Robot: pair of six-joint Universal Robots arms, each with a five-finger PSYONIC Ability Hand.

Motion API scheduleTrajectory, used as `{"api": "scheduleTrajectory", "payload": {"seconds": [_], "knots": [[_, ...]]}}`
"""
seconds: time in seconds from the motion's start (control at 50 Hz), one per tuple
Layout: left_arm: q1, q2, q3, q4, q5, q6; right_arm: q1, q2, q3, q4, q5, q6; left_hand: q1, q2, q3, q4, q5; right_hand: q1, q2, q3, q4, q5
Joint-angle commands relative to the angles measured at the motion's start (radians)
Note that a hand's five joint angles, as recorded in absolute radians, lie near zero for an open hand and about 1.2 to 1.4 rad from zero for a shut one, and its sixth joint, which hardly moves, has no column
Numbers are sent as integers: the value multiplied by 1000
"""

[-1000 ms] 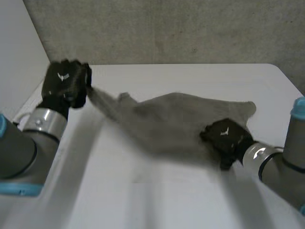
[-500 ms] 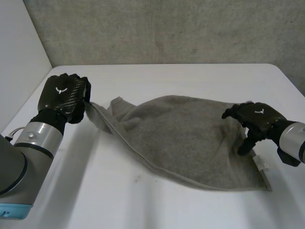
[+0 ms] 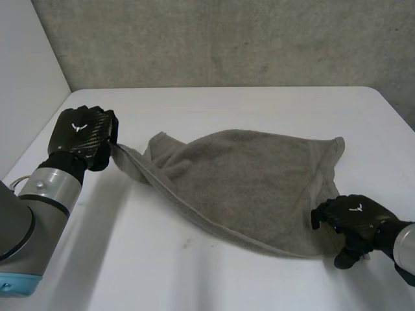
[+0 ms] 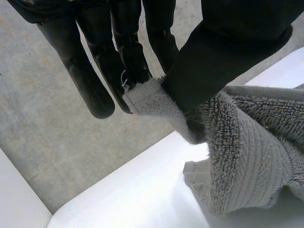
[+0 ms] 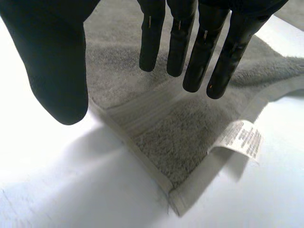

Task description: Fold the towel.

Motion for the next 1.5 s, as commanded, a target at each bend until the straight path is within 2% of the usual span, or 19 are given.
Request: {"api": "scheduleTrajectory", "payload": {"seconds": [0.02, 0.22, 0.68, 0.86, 0.96, 0.98, 1.08, 1.14, 1.24, 1.28, 1.32, 1.4, 1.44, 1.5], "knots": [[-2, -3, -2, 0, 0, -2, -97, 9, 100, -167, -30, -49, 222, 178, 182, 178, 196, 194, 108, 99, 102, 123], [-2, -3, -7, 0, -2, -3, -103, 69, 124, -214, -48, -107, 222, 178, 182, 178, 196, 197, 111, 102, 104, 126], [-4, -14, -10, 0, 0, -3, -97, 138, 83, -369, -42, -97, 222, 178, 182, 178, 196, 582, 495, 486, 489, 510], [-4, -14, -10, 0, 0, -3, -94, 186, 46, -383, -34, -91, 222, 178, 182, 178, 196, 588, 502, 492, 495, 516], [-2, -14, -10, 0, 0, -3, -92, 189, 34, -383, -30, -89, 222, 178, 182, 178, 196, 814, 728, 718, 721, 742], [-4, -16, -10, 0, 0, -3, -94, 189, 29, -383, -28, -87, 222, 178, 182, 178, 196, 914, 828, 819, 822, 843], [-4, -16, -10, -2, 0, -2, -95, 187, 8, -383, -27, -43, 222, 178, 182, 178, 196, 915, 829, 820, 823, 844], [-5, -14, -10, -8, 1, -2, -97, 184, -20, -371, -25, 35, 222, 178, 182, 178, 196, 915, 829, 820, 823, 844], [-8, -2, 1, -42, 1, 1, -97, 115, -64, -325, -27, 127, 222, 178, 182, 178, 196, 915, 829, 820, 823, 844], [-8, 6, 7, -60, 1, 1, -98, -4, -99, -235, -34, 152, 222, 178, 182, 178, 196, 915, 829, 820, 823, 844], [-8, 35, 21, -88, 1, 4, -101, -53, -125, -184, -36, 158, 222, 178, 182, 178, 196, 915, 829, 820, 823, 844], [-7, 160, 71, -172, 3, -2, -100, -150, -199, -82, -39, 160, 222, 178, 182, 178, 196, 915, 829, 820, 823, 844], [-5, 200, 93, -191, 3, -2, -100, -258, -302, 17, -36, 160, 222, 178, 182, 178, 196, 915, 829, 820, 823, 844], [1, 285, 136, -223, 4, 0, -100, -300, -362, 66, -31, 160, 222, 178, 182, 178, 196, 915, 829, 820, 823, 844]]}}
